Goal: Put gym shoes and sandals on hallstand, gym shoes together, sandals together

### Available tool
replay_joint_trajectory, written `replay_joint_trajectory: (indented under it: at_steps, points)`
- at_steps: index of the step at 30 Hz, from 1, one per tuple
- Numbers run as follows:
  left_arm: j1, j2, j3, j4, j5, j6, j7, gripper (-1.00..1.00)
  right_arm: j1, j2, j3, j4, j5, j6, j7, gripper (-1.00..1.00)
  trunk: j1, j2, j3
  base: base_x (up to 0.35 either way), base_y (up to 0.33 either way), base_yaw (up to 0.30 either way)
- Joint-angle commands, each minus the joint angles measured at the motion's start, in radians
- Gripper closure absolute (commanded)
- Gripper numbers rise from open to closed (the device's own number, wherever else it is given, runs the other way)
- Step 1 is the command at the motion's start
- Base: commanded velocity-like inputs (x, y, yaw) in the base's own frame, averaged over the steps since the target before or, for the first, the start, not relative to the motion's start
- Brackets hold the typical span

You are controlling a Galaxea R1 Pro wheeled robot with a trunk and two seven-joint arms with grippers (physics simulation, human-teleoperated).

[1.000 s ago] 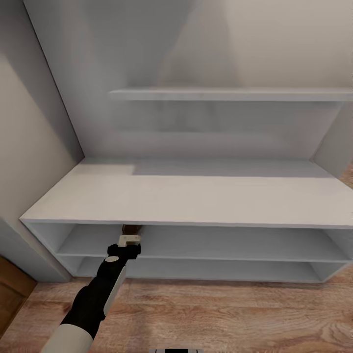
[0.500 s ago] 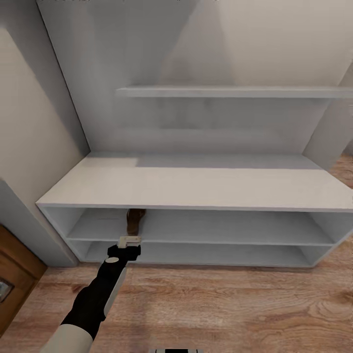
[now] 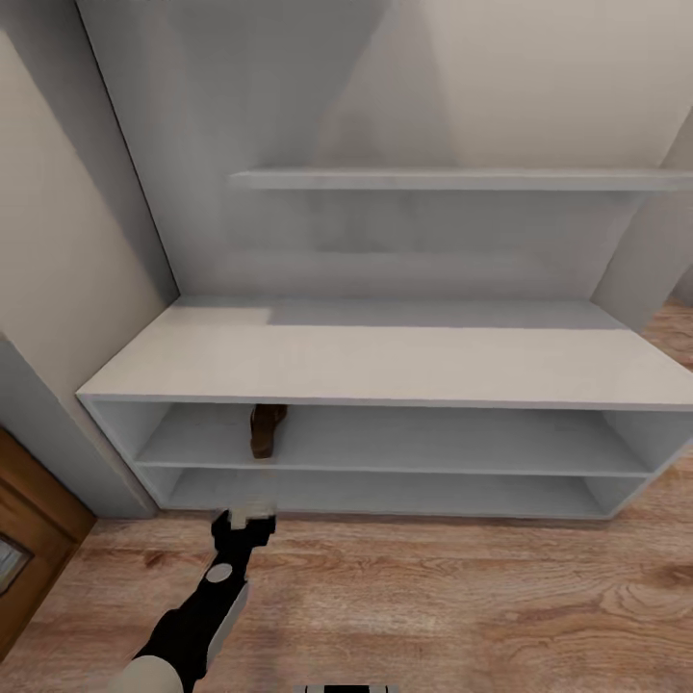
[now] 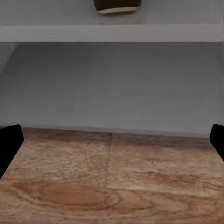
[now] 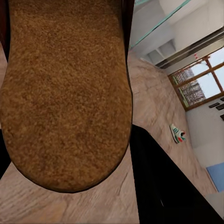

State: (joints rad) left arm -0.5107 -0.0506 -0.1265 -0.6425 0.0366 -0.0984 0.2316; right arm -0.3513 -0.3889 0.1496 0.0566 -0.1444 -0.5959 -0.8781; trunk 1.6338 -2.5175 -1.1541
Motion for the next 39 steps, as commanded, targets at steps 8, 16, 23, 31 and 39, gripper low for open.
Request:
replay_joint_trajectory:
  at_steps: [8, 16, 23, 31, 39]
  points:
    - [0.0, 0.003, 0.001, 0.268, -0.001, -0.339, -0.003, -1.0, 0.0, 0.002, -0.001, -0.001, -0.002, -0.004, 0.146, 1.0, 0.0, 0.0, 0.0, 0.0, 0.0, 0.0]
    - [0.0, 0.005, 0.001, 0.347, -0.001, -0.452, -0.003, -1.0, 0.0, 0.003, -0.001, -0.001, -0.003, -0.011, 0.167, 1.0, 0.0, 0.0, 0.0, -0.014, 0.0, 0.0]
    - [0.0, 0.002, -0.001, 0.354, 0.0, -0.463, -0.002, -1.0, 0.0, 0.071, -0.001, -0.001, -0.007, -0.013, 0.171, 1.0, 0.0, 0.0, 0.0, -0.108, 0.029, 0.0]
    - [0.0, 0.002, -0.001, 0.354, 0.0, -0.463, -0.002, -1.0, 0.0, 0.092, -0.002, -0.001, -0.007, -0.013, 0.171, 1.0, 0.0, 0.0, 0.0, -0.193, 0.071, 0.0]
    - [0.0, 0.001, -0.001, 0.354, 0.0, -0.463, -0.002, -1.0, 0.0, 0.098, -0.002, -0.001, -0.007, -0.013, 0.172, 1.0, 0.0, 0.0, 0.0, -0.19, 0.071, 0.0]
